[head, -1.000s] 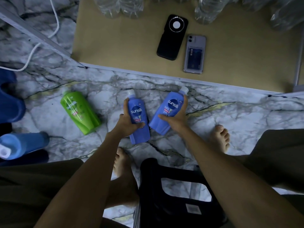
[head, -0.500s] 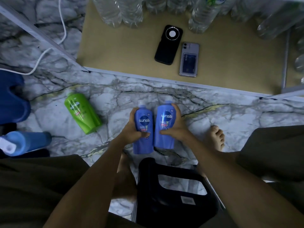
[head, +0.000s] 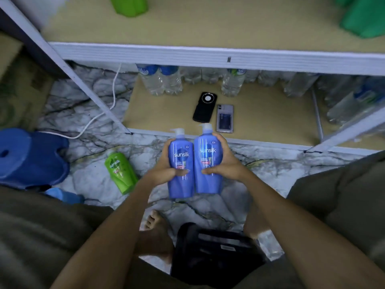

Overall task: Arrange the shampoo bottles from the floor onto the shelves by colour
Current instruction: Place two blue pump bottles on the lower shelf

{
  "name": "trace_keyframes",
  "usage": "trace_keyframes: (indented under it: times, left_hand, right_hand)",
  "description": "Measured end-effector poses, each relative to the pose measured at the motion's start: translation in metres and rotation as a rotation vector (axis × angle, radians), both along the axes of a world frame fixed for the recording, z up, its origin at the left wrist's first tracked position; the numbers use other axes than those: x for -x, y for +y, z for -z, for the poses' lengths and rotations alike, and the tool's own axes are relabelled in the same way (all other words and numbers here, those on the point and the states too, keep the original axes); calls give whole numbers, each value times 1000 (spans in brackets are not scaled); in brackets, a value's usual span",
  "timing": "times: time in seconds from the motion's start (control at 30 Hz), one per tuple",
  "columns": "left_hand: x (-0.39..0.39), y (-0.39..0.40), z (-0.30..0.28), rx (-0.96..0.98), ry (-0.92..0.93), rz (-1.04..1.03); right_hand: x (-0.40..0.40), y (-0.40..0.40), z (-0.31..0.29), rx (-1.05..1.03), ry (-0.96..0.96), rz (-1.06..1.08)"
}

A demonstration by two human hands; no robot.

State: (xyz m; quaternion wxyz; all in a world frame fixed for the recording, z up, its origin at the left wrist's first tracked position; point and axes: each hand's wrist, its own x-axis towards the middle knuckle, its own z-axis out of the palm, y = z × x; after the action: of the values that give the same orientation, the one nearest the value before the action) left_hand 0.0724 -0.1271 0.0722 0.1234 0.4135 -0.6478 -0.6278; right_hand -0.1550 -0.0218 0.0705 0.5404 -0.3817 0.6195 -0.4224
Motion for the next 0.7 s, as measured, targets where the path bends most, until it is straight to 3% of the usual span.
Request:
trace_keyframes:
  times: [0.33,0.5,0.7]
  left_hand:
    - [12,-17,-152,301,204,78]
    - [13,-23,-224,499,228,62]
    - [35,-43,-288,608,340,87]
  right_hand:
    - [19,0,-139,387,98,-10]
    - [24,-7,-208,526,179,2]
    - [38,-20,-280,658,257,27]
